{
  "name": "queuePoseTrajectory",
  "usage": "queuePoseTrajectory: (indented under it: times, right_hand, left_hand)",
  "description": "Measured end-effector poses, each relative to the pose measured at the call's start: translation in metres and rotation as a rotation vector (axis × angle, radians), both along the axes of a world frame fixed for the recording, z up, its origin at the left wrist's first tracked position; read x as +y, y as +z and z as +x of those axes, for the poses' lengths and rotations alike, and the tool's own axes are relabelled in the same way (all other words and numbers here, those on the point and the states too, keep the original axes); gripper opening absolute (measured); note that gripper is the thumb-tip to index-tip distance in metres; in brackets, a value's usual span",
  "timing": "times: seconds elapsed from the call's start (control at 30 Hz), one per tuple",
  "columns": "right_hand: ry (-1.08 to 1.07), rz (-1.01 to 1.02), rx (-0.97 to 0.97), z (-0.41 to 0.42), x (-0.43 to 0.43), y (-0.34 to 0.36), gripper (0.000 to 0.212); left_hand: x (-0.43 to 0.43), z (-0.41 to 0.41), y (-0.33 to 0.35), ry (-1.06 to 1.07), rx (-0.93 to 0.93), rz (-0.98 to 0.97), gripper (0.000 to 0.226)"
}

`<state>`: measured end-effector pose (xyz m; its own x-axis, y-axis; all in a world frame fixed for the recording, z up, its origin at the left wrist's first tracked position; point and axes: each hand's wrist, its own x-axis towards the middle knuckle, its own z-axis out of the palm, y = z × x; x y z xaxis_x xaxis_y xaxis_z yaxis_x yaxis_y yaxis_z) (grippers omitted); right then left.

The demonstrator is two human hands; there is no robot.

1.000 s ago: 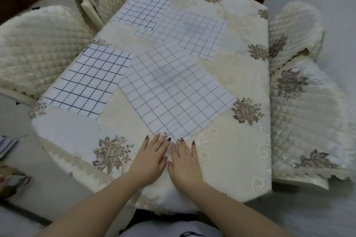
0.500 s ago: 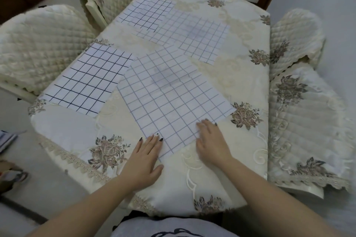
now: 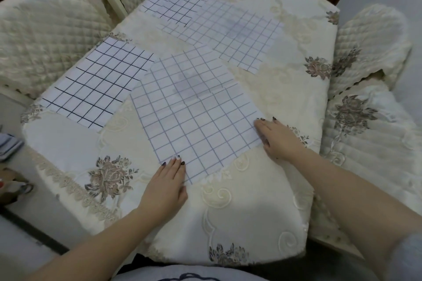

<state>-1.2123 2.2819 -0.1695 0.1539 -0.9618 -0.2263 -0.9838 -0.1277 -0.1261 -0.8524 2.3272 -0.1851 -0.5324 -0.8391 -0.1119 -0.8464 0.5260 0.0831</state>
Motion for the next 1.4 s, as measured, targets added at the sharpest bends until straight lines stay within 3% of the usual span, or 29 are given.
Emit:
queuePoseTrajectory:
  times: [0.13,0.2,0.37,0.47,0.57,0.73,0.83,1.0,1.2,1.4]
  right_hand:
    - [0.043,-0.125,-0.051,-0.006,-0.012,-0.005,0.06]
    - [0.033,-0.17,-0.073,-0.01,-0.014,-0.012,0.056]
    - [-0.138,-0.187,-0.198,-0.002,-0.019,0.002,0.023]
    - [-0.214,-0.135,-0.246,-0.003,-0.022,0.012,0.023]
    - [-0.313,-0.098,-0.406,-0.006,-0.021,0.022,0.021]
    - [-0.436,-0.043,-0.653,-0.007,-0.014,0.039,0.01]
    - [-0.479,-0.022,-0.809,-0.003,-0.006,0.044,0.013]
    - [-0.535,0.003,-1.003,0.003,0.008,0.058,0.012]
    - [-0.521,0.051,-1.041,0.018,0.02,0.075,0.004]
    - [-0.541,0.157,-1.132,0.022,0.031,0.07,0.018]
  left_hand:
    - [-0.001,-0.006,-0.006,0.038,0.067,-0.059,0.044]
    - [-0.003,-0.009,-0.008,0.045,0.068,-0.065,0.05]
    - [-0.015,-0.007,0.003,0.042,0.132,-0.052,0.052]
    - [-0.023,-0.002,0.02,0.195,0.309,0.063,0.033]
    - [-0.039,0.01,0.031,0.305,0.438,0.157,0.035]
    - [-0.049,0.029,0.043,0.4,0.606,0.156,0.025]
    - [-0.047,0.036,0.049,0.482,0.698,0.147,0.012]
    - [-0.048,0.045,0.065,0.645,0.855,0.26,0.023]
    - [-0.05,0.057,0.088,0.666,0.961,0.327,0.023]
    - [-0.052,0.075,0.093,0.65,1.011,0.412,0.014]
